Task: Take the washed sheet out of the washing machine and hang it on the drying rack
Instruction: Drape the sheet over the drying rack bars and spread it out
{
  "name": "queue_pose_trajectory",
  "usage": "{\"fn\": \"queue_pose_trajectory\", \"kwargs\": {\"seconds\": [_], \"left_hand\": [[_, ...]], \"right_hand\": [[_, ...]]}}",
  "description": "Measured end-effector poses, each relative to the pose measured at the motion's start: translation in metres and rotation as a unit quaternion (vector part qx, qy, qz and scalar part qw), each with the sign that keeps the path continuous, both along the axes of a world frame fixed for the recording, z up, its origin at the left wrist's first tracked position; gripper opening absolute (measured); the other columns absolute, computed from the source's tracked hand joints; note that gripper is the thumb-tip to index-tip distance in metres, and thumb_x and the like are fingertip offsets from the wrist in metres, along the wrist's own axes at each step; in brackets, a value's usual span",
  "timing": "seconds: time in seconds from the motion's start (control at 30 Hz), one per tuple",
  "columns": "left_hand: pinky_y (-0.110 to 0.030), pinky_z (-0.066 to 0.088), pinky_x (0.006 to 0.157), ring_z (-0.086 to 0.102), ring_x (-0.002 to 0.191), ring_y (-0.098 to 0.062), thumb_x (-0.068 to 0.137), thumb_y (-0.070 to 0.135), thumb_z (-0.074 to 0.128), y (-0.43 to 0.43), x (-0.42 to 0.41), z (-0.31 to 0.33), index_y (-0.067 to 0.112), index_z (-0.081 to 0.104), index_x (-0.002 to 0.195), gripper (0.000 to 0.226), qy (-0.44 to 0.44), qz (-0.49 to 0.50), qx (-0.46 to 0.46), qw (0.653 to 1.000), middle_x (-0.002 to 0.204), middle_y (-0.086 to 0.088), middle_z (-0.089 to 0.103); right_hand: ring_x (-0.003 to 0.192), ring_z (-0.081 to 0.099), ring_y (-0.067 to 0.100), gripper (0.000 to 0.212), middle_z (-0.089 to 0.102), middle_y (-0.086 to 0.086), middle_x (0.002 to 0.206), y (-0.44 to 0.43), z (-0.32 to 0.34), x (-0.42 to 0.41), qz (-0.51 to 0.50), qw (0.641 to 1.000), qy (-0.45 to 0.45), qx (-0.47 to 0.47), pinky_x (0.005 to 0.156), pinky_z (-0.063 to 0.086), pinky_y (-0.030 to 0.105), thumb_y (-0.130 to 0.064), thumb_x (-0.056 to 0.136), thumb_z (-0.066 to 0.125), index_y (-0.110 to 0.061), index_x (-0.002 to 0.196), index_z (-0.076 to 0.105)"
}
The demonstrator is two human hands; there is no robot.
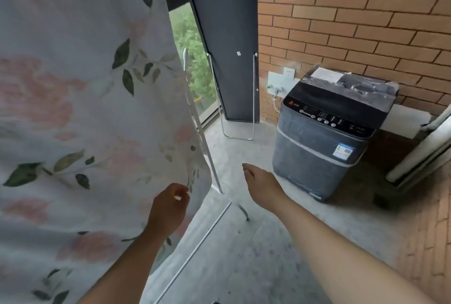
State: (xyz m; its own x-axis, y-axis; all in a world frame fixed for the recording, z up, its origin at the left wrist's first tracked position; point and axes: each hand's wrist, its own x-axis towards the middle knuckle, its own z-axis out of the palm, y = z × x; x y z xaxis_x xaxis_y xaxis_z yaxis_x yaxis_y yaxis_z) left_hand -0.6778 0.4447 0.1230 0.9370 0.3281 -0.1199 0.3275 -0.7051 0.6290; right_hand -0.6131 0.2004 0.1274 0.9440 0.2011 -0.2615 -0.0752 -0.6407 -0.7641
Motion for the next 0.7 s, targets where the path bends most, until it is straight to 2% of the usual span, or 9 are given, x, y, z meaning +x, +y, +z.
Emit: {"fn": "queue_pose_trajectory", "kwargs": {"seconds": [0.2, 0.37, 0.57, 0.7], "left_hand": [[-0.016, 0.043, 0.065, 0.068, 0.075, -0.007, 0.093, 0.018, 0.061, -0.029, 0.06, -0.011, 0.029, 0.064, 0.09, 0.011, 0.043, 0.008, -0.037, 0.998, 0.088, 0.009, 0.07], [-0.014, 0.044, 0.061, 0.068, 0.063, -0.004, 0.094, 0.018, 0.061, -0.064, 0.156, -0.026, 0.024, 0.067, 0.091, 0.01, 0.023, -0.007, -0.098, 0.995, 0.085, 0.01, 0.07], [-0.035, 0.051, 0.066, 0.071, 0.067, -0.017, 0.098, 0.023, 0.055, -0.106, 0.291, -0.037, 0.018, 0.067, 0.094, 0.014, 0.068, 0.055, -0.275, 0.957, 0.092, -0.004, 0.073], [-0.034, 0.053, 0.068, 0.072, 0.073, -0.02, 0.098, 0.024, 0.053, -0.12, 0.375, -0.011, 0.016, 0.067, 0.097, 0.016, 0.064, 0.056, -0.301, 0.95, 0.092, -0.001, 0.073]], "right_hand": [[0.139, 0.041, 0.015, 0.044, 0.047, -0.004, 0.149, -0.024, -0.012, 0.071, -0.004, 0.999, 0.021, 0.041, 0.111, 0.029, 0.022, -0.031, 0.107, 0.034, -0.019, 0.147, 0.044], [0.139, 0.04, 0.012, 0.045, 0.047, -0.008, 0.148, -0.043, -0.007, 0.156, 0.003, 0.999, 0.019, 0.05, 0.105, 0.029, 0.02, -0.037, 0.106, 0.036, -0.022, 0.147, 0.044], [0.13, 0.049, 0.007, 0.044, 0.054, -0.009, 0.142, -0.076, 0.017, 0.275, 0.014, 0.999, 0.029, 0.019, 0.096, 0.033, 0.019, -0.042, 0.103, 0.042, -0.027, 0.144, 0.048], [0.127, 0.052, 0.007, 0.044, 0.057, -0.005, 0.14, -0.082, 0.03, 0.349, 0.012, 0.999, 0.024, 0.039, 0.098, 0.037, 0.018, -0.039, 0.103, 0.044, -0.022, 0.143, 0.051]]}}
